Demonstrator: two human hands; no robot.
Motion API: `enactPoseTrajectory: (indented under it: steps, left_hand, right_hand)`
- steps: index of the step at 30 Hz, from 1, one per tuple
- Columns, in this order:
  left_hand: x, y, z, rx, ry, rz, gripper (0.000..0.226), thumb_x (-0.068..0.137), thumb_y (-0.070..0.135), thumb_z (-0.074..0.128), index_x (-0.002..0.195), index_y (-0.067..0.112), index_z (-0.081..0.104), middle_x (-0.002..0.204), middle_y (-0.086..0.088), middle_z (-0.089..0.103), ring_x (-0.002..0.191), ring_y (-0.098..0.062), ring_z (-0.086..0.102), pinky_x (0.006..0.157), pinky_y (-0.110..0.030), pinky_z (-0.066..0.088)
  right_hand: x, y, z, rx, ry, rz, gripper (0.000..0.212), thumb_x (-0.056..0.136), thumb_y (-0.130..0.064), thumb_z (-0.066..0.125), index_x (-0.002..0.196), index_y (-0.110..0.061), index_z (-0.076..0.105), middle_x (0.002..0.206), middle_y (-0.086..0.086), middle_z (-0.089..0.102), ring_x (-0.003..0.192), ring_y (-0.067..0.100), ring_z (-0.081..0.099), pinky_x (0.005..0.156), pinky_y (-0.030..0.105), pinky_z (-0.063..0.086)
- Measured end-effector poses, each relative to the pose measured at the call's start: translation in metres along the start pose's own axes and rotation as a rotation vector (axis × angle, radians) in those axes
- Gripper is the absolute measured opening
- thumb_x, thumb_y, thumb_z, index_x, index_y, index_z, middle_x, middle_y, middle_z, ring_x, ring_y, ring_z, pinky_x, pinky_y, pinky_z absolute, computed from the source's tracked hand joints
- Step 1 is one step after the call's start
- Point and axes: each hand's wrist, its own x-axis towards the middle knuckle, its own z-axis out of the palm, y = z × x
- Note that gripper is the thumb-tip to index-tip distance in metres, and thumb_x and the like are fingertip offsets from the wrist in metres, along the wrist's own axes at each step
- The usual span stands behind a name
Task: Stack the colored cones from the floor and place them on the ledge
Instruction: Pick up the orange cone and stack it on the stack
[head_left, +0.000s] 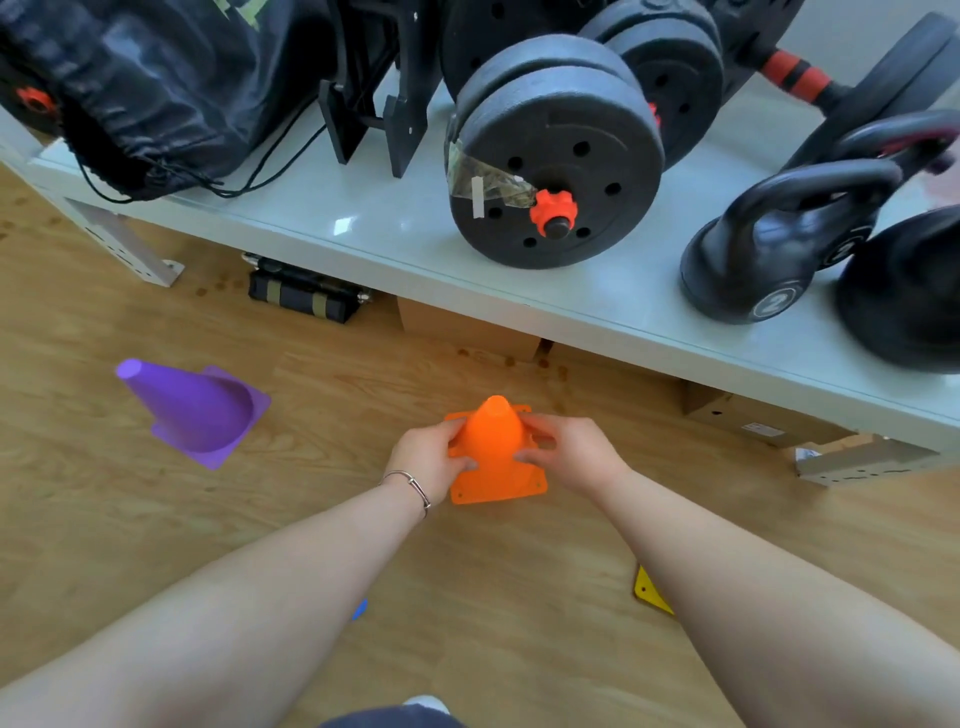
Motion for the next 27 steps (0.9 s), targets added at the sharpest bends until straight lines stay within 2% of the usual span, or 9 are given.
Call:
enactPoseTrajectory:
  steps: [3, 9, 13, 18, 21, 27]
  left_hand:
    - [-0.013, 0.023, -0.008, -0.04, 0.023, 0.053, 0.066, 0.069, 0.034, 0.076, 0.131, 0.041, 0.055, 0.118, 0.005, 0.072, 0.109, -0.012, 0.066, 0.096, -0.035, 0.052]
    - [-0.04, 0.072, -0.014, -0.066, 0.087, 0.161, 0.065, 0.072, 0.032, 0.08, 0.132, 0.038, 0.057, 0.126, 0.006, 0.068, 0.115, -0.01, 0.063, 0.102, -0.035, 0.049]
    - [-0.06, 0.11, -0.015, 0.017, 0.093, 0.227, 0.065, 0.075, 0.036, 0.078, 0.135, 0.035, 0.054, 0.129, 0.004, 0.066, 0.118, -0.013, 0.062, 0.103, -0.037, 0.05]
    - [-0.086, 0.152, -0.016, 0.213, 0.064, 0.312, 0.06, 0.079, 0.037, 0.074, 0.135, 0.036, 0.053, 0.124, 0.0, 0.069, 0.115, -0.021, 0.062, 0.096, -0.04, 0.052]
    - [-0.1, 0.177, -0.013, 0.291, 0.055, 0.343, 0.062, 0.08, 0.039, 0.073, 0.138, 0.032, 0.051, 0.126, 0.0, 0.067, 0.115, -0.021, 0.061, 0.097, -0.04, 0.051]
    - [-0.118, 0.226, 0.016, 0.248, 0.025, 0.401, 0.061, 0.081, 0.034, 0.074, 0.138, 0.031, 0.051, 0.127, -0.002, 0.067, 0.117, -0.021, 0.061, 0.1, -0.04, 0.049]
  right_hand:
    - [-0.023, 0.005, -0.021, 0.11, 0.067, -0.028, 0.059, 0.079, -0.035, 0.078, 0.134, -0.03, 0.058, 0.125, -0.004, 0.068, 0.111, 0.012, 0.065, 0.098, 0.027, 0.049]
    - [-0.069, 0.019, -0.059, 0.18, 0.174, -0.096, 0.053, 0.082, -0.031, 0.077, 0.132, -0.032, 0.06, 0.12, -0.005, 0.07, 0.101, 0.009, 0.069, 0.098, 0.031, 0.051]
    - [-0.102, 0.029, -0.082, 0.209, 0.244, -0.122, 0.053, 0.083, -0.034, 0.075, 0.134, -0.031, 0.059, 0.125, -0.005, 0.067, 0.101, 0.009, 0.068, 0.095, 0.03, 0.052]
    - [-0.145, 0.04, -0.104, 0.255, 0.288, -0.148, 0.052, 0.084, -0.033, 0.074, 0.134, -0.031, 0.06, 0.124, -0.006, 0.068, 0.1, 0.007, 0.069, 0.092, 0.024, 0.051]
    - [-0.168, 0.051, -0.114, 0.289, 0.318, -0.137, 0.051, 0.083, -0.033, 0.075, 0.132, -0.032, 0.061, 0.123, -0.007, 0.069, 0.098, 0.005, 0.07, 0.093, 0.027, 0.052]
    - [-0.206, 0.085, -0.141, 0.275, 0.389, -0.087, 0.053, 0.081, -0.037, 0.076, 0.132, -0.033, 0.061, 0.121, -0.007, 0.069, 0.096, 0.008, 0.07, 0.091, 0.031, 0.054]
